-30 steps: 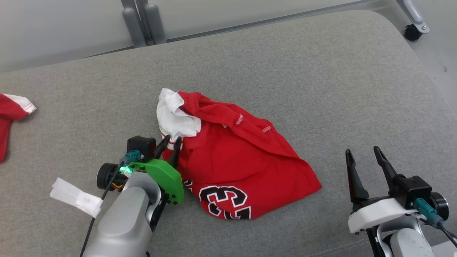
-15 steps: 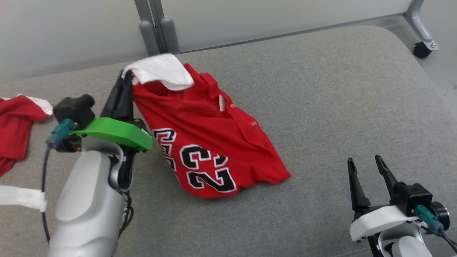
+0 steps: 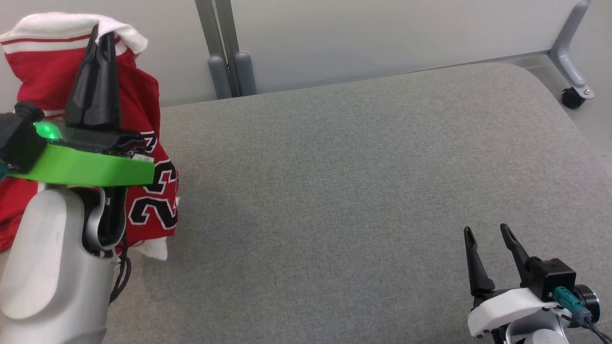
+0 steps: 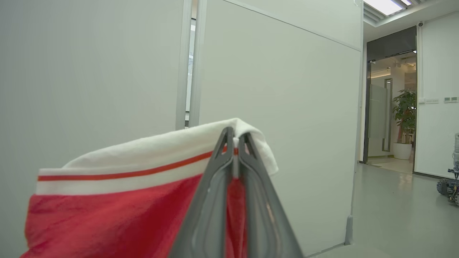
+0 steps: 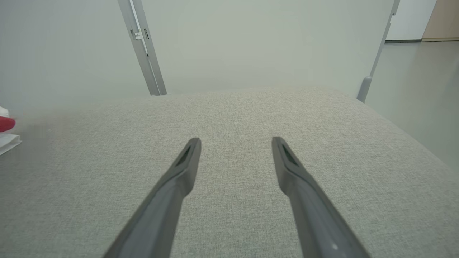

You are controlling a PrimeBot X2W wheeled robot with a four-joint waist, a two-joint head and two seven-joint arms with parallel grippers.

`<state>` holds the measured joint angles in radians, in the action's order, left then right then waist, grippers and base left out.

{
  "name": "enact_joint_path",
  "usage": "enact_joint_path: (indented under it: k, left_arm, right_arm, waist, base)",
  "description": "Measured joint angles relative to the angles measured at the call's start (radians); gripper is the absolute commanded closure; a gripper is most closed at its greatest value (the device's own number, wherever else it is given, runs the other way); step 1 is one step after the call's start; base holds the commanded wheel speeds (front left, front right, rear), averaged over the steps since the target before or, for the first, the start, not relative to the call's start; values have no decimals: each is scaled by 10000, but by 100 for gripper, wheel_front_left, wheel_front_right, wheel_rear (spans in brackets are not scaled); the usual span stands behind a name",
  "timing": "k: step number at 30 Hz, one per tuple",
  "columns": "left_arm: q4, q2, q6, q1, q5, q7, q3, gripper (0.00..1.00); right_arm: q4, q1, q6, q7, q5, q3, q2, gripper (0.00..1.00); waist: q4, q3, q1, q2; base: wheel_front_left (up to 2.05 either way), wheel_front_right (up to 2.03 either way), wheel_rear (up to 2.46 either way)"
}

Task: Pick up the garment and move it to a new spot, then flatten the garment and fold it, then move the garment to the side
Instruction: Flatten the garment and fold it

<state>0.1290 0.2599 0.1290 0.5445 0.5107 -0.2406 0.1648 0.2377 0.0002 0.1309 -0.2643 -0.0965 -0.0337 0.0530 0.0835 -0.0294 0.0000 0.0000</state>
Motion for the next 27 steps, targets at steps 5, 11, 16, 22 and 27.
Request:
enact_joint_path:
  k: [5, 11, 16, 22, 27]
  left_arm:
    - [-792, 523, 0, -224, 704, 393, 556, 100]
    - [-1902, 905, 0, -624, 2573, 1565, 1822, 100]
    - [-2481, 1413, 2, -789, 4385, 2226, 3333, 100]
    - [-1103, 1179, 2, -279, 4888, 1505, 3985, 100]
    - [1114, 531, 4, 372, 4838, 1049, 4778, 96]
  right_arm:
    - [0, 7, 0, 0, -48, -10, -4, 0]
    - [-27, 21, 0, 0, -59, 46, -10, 0]
    - [-75, -86, 0, 0, -75, 81, -10, 0]
    - [-63, -285, 2, 0, -88, 207, -21, 0]
    - [-48, -543, 2, 0, -136, 249, -23, 0]
  waist:
    - [-7, 49, 0, 0]
    - [72, -61, 0, 0]
    - [197, -287, 0, 0]
    - [393, -572, 0, 0]
    - [620, -842, 0, 0]
  base:
    - [0, 0, 0]
    - [0, 0, 0]
    - [0, 0, 0]
    - [0, 0, 0]
    - [0, 0, 0]
